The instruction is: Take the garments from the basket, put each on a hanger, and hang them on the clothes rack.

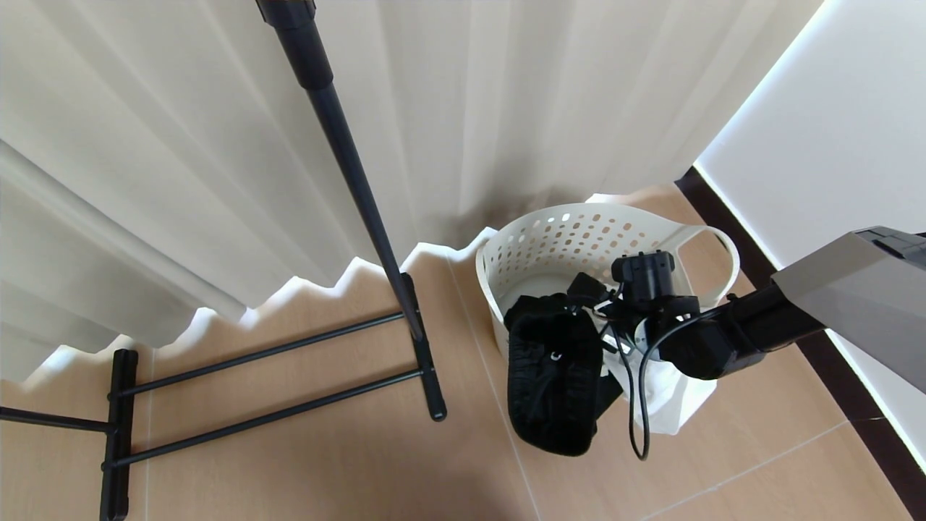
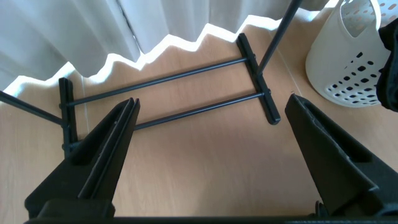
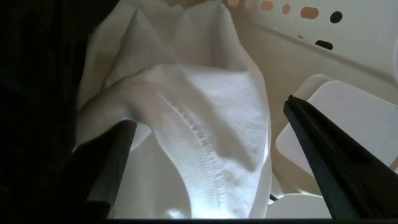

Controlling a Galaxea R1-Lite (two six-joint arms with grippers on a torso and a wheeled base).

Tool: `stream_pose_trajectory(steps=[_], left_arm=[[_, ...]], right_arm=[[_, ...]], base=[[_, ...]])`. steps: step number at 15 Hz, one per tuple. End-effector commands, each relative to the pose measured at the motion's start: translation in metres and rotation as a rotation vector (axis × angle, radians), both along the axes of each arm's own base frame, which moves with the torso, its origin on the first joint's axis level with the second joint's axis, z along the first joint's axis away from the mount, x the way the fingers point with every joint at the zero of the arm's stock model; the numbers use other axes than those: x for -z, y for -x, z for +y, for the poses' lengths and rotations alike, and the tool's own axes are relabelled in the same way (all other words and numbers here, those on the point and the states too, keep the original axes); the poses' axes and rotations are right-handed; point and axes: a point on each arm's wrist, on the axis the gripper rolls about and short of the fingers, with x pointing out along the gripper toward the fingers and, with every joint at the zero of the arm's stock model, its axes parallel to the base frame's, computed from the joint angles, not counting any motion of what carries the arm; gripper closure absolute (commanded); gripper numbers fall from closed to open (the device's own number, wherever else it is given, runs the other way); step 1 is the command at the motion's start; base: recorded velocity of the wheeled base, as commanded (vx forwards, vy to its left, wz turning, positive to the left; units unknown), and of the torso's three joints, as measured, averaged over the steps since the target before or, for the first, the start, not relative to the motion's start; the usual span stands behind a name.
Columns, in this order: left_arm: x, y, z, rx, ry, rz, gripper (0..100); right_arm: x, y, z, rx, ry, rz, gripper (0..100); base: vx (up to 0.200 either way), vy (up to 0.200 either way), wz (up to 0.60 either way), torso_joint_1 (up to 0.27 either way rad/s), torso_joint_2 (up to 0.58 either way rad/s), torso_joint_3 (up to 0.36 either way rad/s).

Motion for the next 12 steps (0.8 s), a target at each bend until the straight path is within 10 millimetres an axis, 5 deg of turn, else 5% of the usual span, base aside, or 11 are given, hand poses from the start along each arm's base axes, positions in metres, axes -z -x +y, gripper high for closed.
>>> stream_pose_trajectory(steps=[1,8,12], left_arm=[[0.000,0.000,0.000,-0.001,0.000,0.001,0],[0.000,0.000,0.000,-0.001,0.000,0.001,0],[0.000,0.000,0.000,-0.001,0.000,0.001,0]], right_arm=[[-0.002,-0.003,0.000,0.002,-0.003,-0.011,100],[-0.005,-0.002,-0.006,0.015,-0.006,-0.013,100],[-0.036,0.027,-0.016,0.045,-0.144,-0.068,100]], base=[[0.000,0.000,0.00,0.000,0.00,0.000],[0.000,0.000,0.00,0.000,0.00,0.000],[0.000,0.000,0.00,0.000,0.00,0.000]])
